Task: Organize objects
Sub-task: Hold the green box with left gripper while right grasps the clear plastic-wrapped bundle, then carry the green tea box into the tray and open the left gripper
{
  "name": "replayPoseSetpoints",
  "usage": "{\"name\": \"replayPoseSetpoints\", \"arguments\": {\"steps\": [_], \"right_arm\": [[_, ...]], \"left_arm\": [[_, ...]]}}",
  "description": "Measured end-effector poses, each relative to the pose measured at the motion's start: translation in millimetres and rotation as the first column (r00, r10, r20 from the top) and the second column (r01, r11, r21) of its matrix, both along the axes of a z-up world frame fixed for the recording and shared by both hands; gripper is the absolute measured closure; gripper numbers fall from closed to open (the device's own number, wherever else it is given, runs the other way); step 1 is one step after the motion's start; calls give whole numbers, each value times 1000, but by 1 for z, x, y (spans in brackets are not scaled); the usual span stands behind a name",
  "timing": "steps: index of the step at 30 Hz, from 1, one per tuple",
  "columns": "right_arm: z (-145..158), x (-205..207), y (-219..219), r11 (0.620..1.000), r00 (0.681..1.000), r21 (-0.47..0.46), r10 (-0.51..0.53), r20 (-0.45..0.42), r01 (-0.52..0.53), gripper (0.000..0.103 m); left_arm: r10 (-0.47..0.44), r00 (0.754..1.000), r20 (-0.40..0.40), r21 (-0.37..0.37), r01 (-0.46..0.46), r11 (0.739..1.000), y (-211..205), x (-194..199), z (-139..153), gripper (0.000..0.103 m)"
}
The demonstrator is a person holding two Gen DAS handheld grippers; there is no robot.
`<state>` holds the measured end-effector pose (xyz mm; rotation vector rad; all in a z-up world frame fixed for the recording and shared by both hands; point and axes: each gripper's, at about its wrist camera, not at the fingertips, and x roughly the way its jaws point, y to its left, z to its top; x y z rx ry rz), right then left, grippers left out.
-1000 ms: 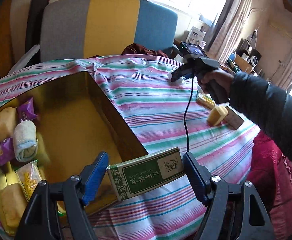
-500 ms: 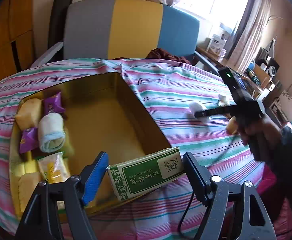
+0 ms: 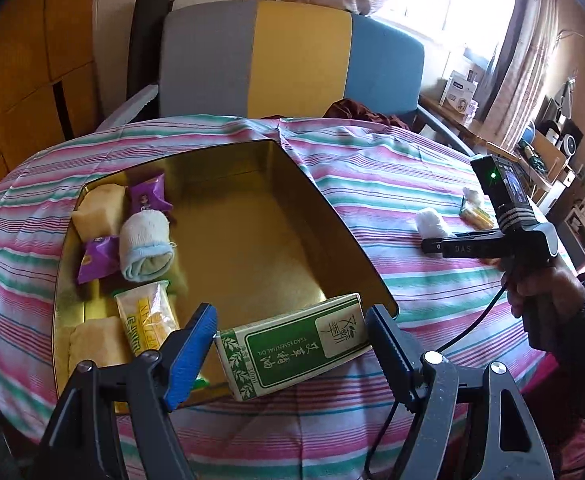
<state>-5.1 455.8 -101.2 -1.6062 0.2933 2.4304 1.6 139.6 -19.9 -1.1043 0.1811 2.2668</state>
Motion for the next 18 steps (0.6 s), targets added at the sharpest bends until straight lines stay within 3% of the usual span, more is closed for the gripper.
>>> {"name": "replayPoseSetpoints", "arguments": {"steps": [14,18], "right_arm": [[3,3,1,1000,1000,-4,0,0,0,68],[3,2,1,1000,1000,-1,3,1,-3,68]], "left_arm": [[-1,1000,31,-18,1,1000,1,1,-10,26],[14,998,64,28,-16,999,-8,-11,-6,26]]}}
